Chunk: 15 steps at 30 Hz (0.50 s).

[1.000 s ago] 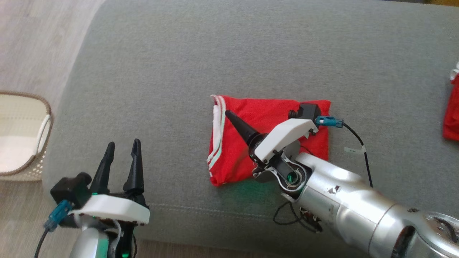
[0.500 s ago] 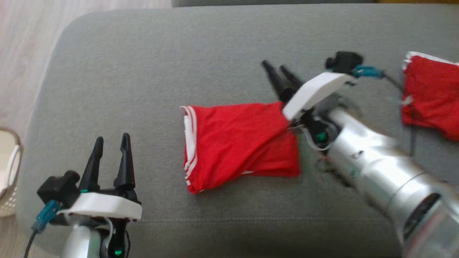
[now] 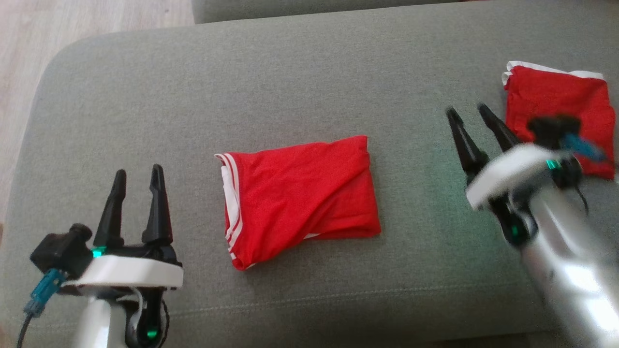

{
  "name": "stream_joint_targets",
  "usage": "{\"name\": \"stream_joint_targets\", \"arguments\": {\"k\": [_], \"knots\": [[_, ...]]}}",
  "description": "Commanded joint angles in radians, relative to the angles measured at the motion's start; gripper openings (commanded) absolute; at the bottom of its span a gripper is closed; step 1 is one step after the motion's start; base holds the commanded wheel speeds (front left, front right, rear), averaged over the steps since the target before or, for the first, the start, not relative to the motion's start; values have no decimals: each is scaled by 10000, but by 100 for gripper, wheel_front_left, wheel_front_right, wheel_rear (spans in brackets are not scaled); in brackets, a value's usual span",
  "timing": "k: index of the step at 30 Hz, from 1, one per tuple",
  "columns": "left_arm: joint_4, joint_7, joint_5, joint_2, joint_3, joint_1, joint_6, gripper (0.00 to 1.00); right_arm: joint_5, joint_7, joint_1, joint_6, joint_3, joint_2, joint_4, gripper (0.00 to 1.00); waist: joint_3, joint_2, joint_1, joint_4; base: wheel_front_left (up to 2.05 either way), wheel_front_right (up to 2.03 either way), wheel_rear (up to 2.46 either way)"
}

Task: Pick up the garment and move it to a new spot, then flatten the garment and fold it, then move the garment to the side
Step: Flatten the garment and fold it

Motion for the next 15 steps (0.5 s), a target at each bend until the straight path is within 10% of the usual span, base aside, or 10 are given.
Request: {"name": "stream_joint_targets", "arguments": {"k": [1,7,15], "knots": [[-426,-120,-56,74,363,-216,44,100,-698,-95,535,0,-527,244,-765,100,-18,-1,0,-29,0,0,0],[-601,-120,170,74,155,-50,113,100,-4168,-95,3377,0,-3279,1712,-3720,100,-7,-1,0,-68,0,0,0],[-555,-120,188,74,-36,79,149,100,-5450,-95,4642,0,-3804,2190,-5084,100,84,-1,0,-31,0,0,0]]}}
